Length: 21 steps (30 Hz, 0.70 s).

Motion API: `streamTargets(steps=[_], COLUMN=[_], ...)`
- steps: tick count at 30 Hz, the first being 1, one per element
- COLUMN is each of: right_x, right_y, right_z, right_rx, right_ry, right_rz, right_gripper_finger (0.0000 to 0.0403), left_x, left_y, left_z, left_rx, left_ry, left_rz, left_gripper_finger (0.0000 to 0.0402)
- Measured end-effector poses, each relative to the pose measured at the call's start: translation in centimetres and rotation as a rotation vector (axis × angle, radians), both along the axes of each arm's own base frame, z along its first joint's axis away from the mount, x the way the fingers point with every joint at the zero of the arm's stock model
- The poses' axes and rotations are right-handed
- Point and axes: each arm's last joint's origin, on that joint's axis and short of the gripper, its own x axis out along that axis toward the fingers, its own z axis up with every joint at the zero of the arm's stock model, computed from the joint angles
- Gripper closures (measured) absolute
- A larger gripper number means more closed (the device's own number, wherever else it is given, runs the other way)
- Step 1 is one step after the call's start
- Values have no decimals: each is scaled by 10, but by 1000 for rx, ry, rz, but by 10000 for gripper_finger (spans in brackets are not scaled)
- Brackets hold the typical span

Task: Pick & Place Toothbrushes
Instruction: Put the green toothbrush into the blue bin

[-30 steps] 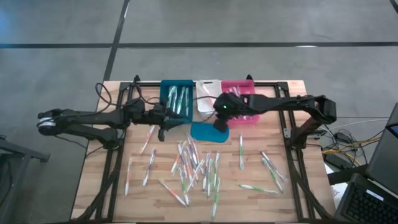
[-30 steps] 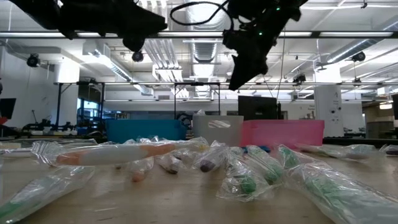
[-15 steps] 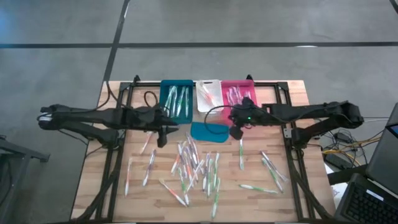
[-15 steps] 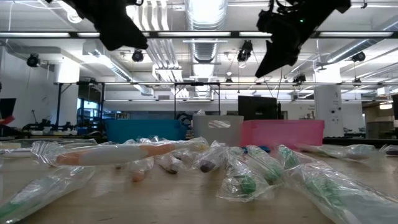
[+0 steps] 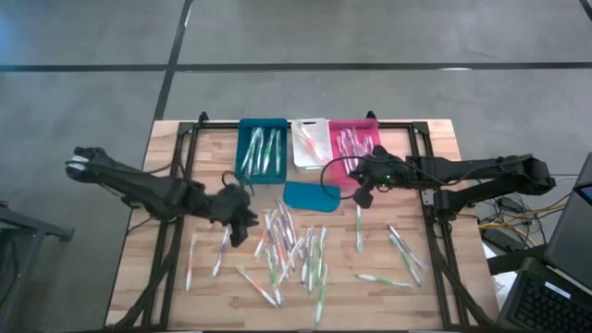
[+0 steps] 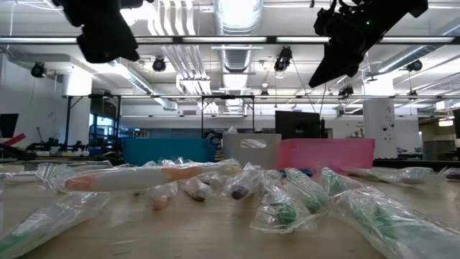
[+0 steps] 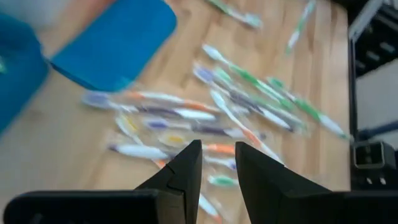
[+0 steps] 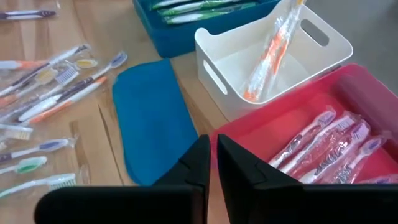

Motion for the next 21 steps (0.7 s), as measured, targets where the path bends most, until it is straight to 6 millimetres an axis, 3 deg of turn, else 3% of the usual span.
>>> streamTargets(steps=[11, 21], right_x=[6, 7], right_y=[0, 0], right_z=[-1, -1], right_rx=[-3, 0], right_ry=[-26, -27], right_rz=[5, 4], right_gripper_finger=[356, 341], left_x=[38, 75], left_y=[-56, -103], left_z=[-35, -43], left_rx=[-18, 162], left_ry=[179, 244], left_rz=[-89, -424], left_gripper_finger=[299, 299])
